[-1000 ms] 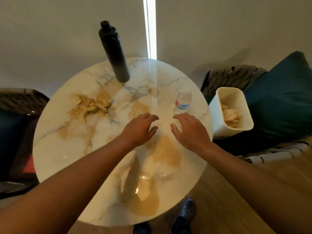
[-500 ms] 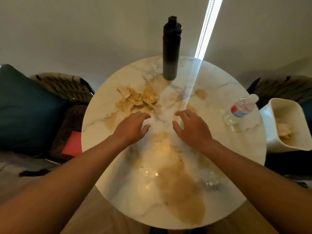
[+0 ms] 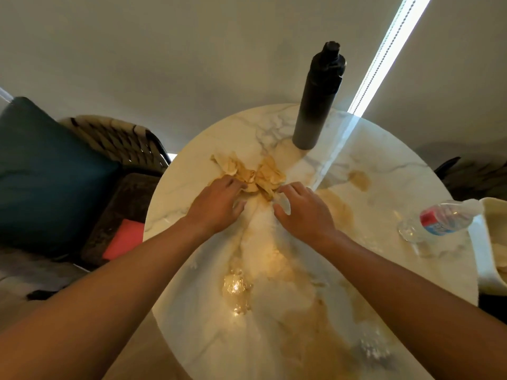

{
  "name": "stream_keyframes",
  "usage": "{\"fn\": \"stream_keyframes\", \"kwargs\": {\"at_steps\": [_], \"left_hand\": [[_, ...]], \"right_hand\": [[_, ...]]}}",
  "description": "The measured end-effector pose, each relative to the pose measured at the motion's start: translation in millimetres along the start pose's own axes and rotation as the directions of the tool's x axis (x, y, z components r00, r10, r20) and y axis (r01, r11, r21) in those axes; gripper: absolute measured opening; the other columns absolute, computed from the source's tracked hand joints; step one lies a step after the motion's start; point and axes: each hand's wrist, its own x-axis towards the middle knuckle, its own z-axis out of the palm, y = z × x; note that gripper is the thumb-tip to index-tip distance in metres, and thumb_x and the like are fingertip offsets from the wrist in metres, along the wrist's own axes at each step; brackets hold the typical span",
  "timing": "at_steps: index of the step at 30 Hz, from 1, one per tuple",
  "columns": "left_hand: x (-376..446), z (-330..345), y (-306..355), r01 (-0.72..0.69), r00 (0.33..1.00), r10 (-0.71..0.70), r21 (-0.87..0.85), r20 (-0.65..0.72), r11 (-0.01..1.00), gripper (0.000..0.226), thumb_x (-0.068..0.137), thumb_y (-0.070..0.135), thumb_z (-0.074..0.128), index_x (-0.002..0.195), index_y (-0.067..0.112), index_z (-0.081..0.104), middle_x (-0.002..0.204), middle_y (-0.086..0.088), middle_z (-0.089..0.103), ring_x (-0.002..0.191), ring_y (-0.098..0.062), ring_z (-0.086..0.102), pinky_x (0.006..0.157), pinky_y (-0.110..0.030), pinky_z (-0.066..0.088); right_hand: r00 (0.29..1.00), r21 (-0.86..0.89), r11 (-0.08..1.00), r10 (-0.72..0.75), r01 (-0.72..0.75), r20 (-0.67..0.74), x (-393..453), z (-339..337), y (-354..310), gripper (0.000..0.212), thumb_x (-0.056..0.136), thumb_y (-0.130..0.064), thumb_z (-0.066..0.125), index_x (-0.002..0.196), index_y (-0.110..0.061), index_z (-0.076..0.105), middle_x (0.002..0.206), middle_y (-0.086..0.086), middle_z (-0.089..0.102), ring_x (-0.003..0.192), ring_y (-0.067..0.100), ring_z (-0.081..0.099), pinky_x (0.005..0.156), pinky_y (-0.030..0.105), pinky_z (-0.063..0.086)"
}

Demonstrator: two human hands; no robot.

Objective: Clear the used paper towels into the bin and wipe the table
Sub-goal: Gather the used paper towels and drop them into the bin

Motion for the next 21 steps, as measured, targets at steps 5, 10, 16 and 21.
{"fn": "stream_keyframes", "kwargs": {"at_steps": [5, 10, 16, 21], "left_hand": [[27.0, -1.3, -5.3, -0.007, 1.0, 0.007, 0.038, -0.009, 0.999, 0.047, 0.091, 0.035, 0.062, 0.136, 0.022, 0.055, 0.147, -0.003, 0.045, 0.132, -0.028, 0.045, 0.098, -0.044, 0.047], [51.0, 0.1, -9.6, -0.009, 0.999, 0.005, 0.077, 0.048, 0.997, 0.051, 0.087, 0.033, 0.066, 0.136, 0.028, 0.053, 0.155, -0.003, 0.036, 0.143, -0.026, 0.031, 0.107, -0.041, 0.035], [61.8, 10.3, -13.9, -0.053, 0.996, 0.04, 0.18, 0.074, 0.982, 0.043, 0.089, 0.039, 0.061, 0.131, 0.033, 0.057, 0.148, 0.004, 0.044, 0.142, -0.023, 0.029, 0.113, -0.04, 0.02], [61.8, 9.6, -11.6, -0.074, 0.996, 0.081, 0.211, -0.026, 0.975, 0.025, 0.095, 0.032, 0.057, 0.116, 0.031, 0.069, 0.124, 0.005, 0.061, 0.139, -0.022, 0.037, 0.119, -0.045, 0.002]], "right_hand": [[0.998, -0.03, 1.0, 0.008, -0.006, 0.061, 30.5, 11.4, -2.0, 0.046, 0.092, -0.044, 0.06, 0.134, -0.026, 0.055, 0.14, 0.001, 0.049, 0.123, 0.025, 0.053, 0.098, 0.04, 0.047], [0.992, -0.061, 0.998, 0.027, -0.019, 0.126, 55.1, 23.9, -1.8, 0.052, 0.092, -0.047, 0.06, 0.139, -0.028, 0.048, 0.147, 0.004, 0.042, 0.13, 0.027, 0.047, 0.103, 0.041, 0.045], [0.99, -0.038, 0.999, 0.002, 0.004, 0.138, 68.6, 36.2, 4.8, 0.037, 0.099, -0.042, 0.051, 0.132, -0.024, 0.054, 0.131, 0.004, 0.054, 0.121, 0.026, 0.05, 0.099, 0.039, 0.045], [0.996, -0.035, 0.999, -0.032, 0.036, 0.087, 65.3, 38.9, 10.9, 0.028, 0.099, -0.037, 0.051, 0.121, -0.021, 0.06, 0.117, 0.001, 0.059, 0.107, 0.024, 0.053, 0.09, 0.036, 0.046]]}}
